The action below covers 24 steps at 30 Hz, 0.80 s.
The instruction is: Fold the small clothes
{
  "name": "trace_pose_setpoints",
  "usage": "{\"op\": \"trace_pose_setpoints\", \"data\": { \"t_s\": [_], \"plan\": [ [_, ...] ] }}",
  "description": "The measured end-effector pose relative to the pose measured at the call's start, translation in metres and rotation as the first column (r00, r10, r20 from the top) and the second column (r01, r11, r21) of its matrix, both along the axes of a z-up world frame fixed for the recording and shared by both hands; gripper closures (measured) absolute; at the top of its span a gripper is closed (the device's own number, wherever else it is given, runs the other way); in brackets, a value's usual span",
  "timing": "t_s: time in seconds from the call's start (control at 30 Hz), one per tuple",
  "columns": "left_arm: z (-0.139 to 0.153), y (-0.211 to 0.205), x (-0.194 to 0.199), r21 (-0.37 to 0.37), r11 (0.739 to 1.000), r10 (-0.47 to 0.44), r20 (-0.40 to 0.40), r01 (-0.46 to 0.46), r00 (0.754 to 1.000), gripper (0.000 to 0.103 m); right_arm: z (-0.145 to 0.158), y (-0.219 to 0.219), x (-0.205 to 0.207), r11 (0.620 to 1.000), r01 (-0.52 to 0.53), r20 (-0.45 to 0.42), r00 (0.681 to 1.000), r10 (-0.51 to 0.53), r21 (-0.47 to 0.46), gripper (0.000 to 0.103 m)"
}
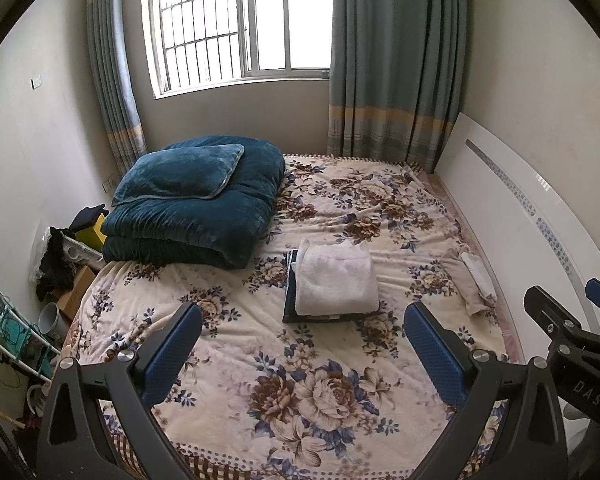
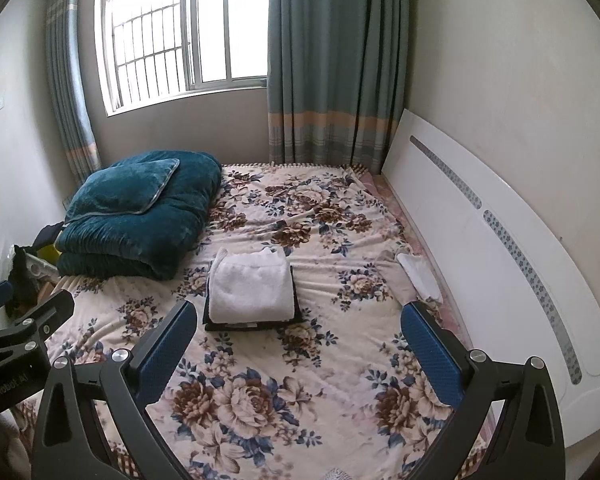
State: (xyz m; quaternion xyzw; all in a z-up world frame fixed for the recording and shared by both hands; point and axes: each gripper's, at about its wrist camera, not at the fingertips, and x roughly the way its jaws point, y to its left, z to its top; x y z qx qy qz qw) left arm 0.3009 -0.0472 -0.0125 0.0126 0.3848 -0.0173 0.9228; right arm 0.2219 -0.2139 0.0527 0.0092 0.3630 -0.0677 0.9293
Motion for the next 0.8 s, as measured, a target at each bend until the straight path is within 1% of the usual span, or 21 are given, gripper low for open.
{"op": "trace_pose_setpoints", "data": {
  "t_s": [0.8],
  "plan": [
    [0.0012,-0.0019,-0.0010,0.001,1.000,0.003,0.010,-0.003,1.000,0.000,0.0012,0.0040,-0.0067,1.000,0.011,0.004,1.000,-0.011,0.008,0.000]
  ]
}}
